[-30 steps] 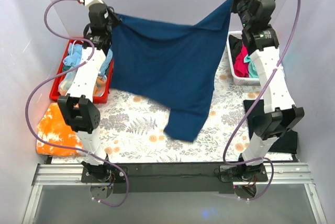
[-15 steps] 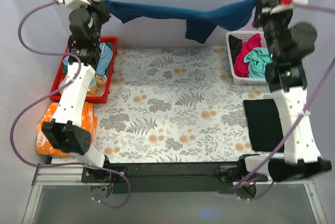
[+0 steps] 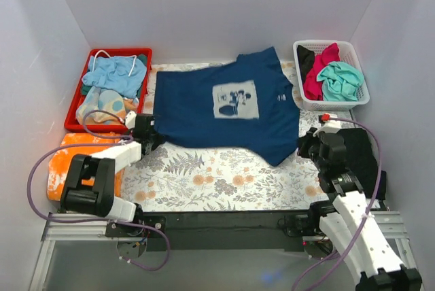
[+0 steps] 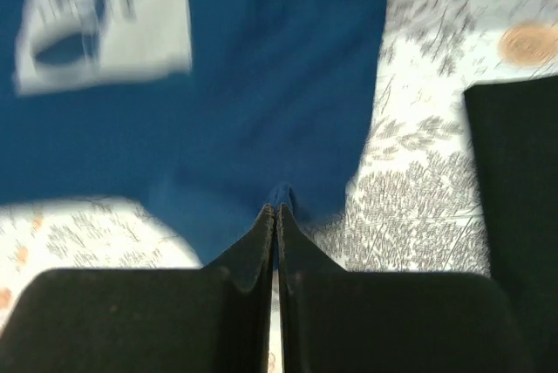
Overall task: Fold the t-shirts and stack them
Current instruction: Flatten out the tshirt
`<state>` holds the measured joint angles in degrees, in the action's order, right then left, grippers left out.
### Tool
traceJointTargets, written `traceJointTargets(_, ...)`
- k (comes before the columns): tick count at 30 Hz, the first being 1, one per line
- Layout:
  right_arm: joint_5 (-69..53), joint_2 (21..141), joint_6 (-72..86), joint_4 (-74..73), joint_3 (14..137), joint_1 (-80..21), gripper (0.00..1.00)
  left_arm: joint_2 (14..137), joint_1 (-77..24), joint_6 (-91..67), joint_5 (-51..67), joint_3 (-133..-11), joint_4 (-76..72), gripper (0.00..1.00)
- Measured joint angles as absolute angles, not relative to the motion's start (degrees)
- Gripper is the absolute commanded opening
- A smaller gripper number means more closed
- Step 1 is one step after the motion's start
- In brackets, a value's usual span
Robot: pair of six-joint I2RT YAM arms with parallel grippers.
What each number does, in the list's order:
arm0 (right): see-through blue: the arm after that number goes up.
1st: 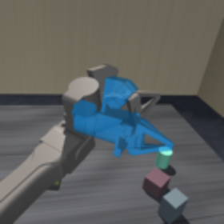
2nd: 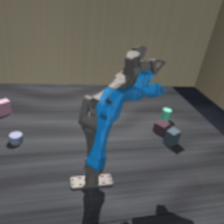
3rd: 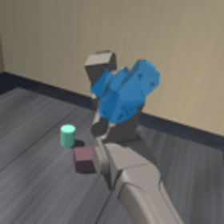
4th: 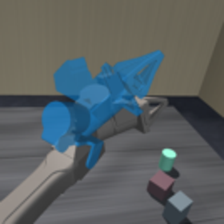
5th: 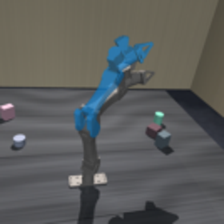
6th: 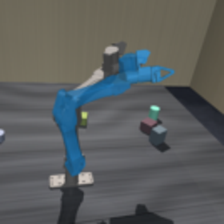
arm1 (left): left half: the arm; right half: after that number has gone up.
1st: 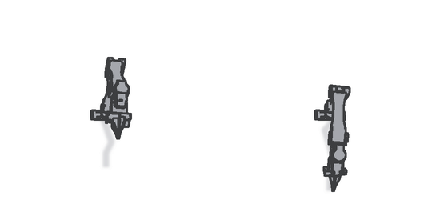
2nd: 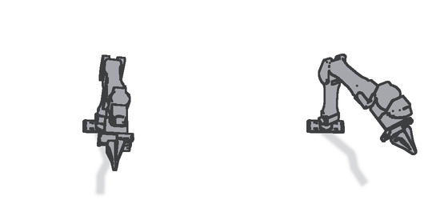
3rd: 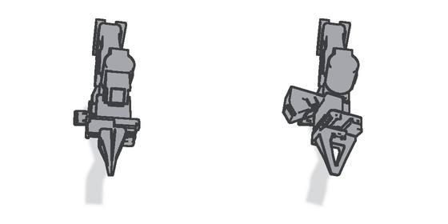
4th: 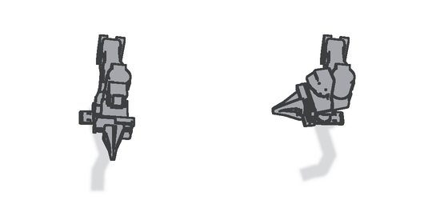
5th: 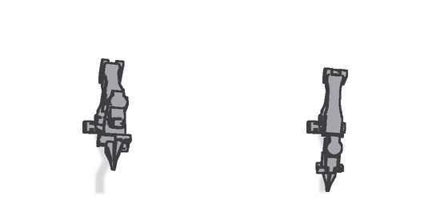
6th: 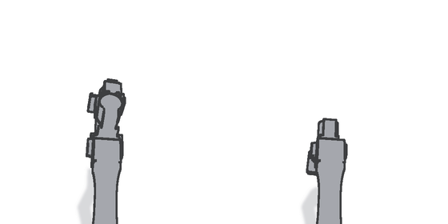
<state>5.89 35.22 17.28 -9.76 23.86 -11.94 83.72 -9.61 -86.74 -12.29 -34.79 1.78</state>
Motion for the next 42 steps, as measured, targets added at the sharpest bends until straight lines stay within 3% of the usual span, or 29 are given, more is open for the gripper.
traceJointTargets(6, 10.79, 23.97, 21.63, -16.12, 24.6, -12.03, 0.01, 71.18, -11.84, -93.03, -14.76, -26.17, 0.89, 0.0)
traceJointTargets(16, 13.5, 20.08, 27.77, -26.72, 24.67, -12.14, 0.01, 61.71, -12.62, -94.24, -14.44, -20.12, 5.43, 0.0)
traceJointTargets(24, 15.81, 20.32, 29.23, -28.53, 24.75, -12.14, 0.01, 47.13, -13.26, -93.62, -15.31, -21.04, 13.37, 0.0)
traceJointTargets(42, 17.63, 17.06, 30.44, -30.94, 29.54, -12.14, 0.01, 30.55, -14.09, -95.24, -16.16, -26.46, 33.01, 0.0)
